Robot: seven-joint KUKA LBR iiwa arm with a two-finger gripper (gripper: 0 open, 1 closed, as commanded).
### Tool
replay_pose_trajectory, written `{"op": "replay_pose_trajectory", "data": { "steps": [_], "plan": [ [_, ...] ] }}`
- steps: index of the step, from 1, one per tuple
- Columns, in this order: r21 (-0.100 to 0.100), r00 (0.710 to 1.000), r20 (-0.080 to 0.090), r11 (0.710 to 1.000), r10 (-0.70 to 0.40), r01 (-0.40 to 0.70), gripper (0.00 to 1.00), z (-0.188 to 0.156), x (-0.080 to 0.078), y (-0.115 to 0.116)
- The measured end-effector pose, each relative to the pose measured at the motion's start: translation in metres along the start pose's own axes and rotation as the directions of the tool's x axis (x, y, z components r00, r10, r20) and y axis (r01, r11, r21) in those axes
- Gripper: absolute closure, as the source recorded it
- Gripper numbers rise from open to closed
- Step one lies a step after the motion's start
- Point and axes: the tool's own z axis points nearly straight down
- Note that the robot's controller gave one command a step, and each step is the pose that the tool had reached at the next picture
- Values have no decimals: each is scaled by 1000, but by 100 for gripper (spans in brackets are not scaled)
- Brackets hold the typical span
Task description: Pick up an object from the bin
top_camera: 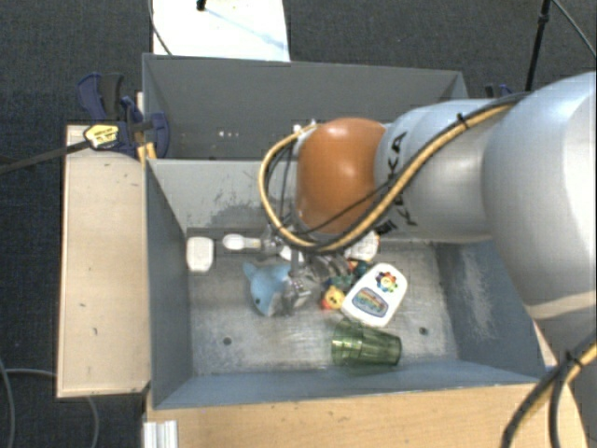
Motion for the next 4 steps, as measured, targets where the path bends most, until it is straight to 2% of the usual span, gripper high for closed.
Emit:
{"op": "replay_pose_trajectory", "data": {
  "steps": [1,2,4],
  "plan": [
    [0,1000,1,1000,-10,10,0,-11,3,-3],
    [0,996,5,996,-87,87,100,10,0,10],
    [0,996,6,996,-84,84,100,9,0,10]
  ]
}}
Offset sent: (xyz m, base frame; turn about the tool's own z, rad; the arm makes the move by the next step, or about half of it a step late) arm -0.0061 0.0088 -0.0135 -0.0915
